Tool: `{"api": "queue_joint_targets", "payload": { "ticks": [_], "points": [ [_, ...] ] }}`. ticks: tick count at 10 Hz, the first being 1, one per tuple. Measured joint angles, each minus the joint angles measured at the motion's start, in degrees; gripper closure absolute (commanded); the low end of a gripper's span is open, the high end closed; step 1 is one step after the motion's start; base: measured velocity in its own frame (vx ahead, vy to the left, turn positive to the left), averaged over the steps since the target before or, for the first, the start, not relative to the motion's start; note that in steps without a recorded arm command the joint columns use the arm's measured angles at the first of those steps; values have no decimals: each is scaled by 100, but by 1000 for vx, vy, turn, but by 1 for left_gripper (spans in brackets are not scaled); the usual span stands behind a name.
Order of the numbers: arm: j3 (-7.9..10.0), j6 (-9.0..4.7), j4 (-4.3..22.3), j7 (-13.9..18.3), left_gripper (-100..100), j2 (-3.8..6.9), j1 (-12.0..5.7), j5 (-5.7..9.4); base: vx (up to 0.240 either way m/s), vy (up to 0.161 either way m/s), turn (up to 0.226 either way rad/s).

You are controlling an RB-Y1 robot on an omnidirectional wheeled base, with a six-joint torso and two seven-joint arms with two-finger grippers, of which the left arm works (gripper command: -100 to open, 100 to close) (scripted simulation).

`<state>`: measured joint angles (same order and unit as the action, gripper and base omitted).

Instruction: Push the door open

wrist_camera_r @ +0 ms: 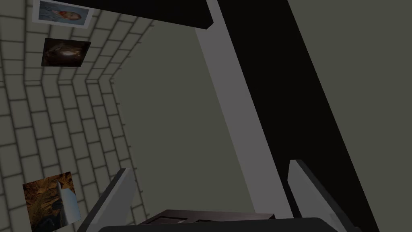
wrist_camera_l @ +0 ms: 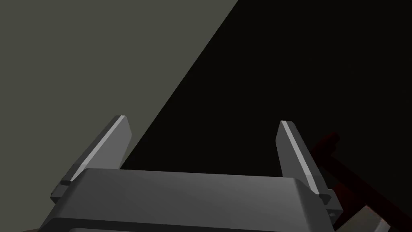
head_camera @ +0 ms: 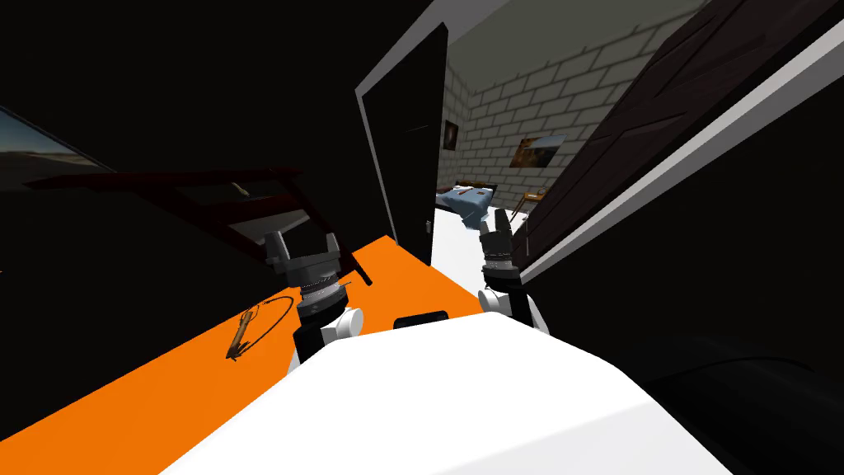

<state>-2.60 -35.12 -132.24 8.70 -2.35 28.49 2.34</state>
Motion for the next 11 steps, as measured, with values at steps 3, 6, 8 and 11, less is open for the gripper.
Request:
{"api": "queue_joint_targets", "payload": {
  "ticks": [3,6,8,11],
  "points": [
    [-47,-105,330,4,-100,177,4,62,152,-3,-110],
    [-176,-136,665,-64,-100,267,-69,65,116,14,-119],
    [-269,-150,898,-116,-100,317,-131,66,114,-3,-80],
    [-322,-190,1224,-135,-100,443,-193,116,93,6,-120]
  ]
}}
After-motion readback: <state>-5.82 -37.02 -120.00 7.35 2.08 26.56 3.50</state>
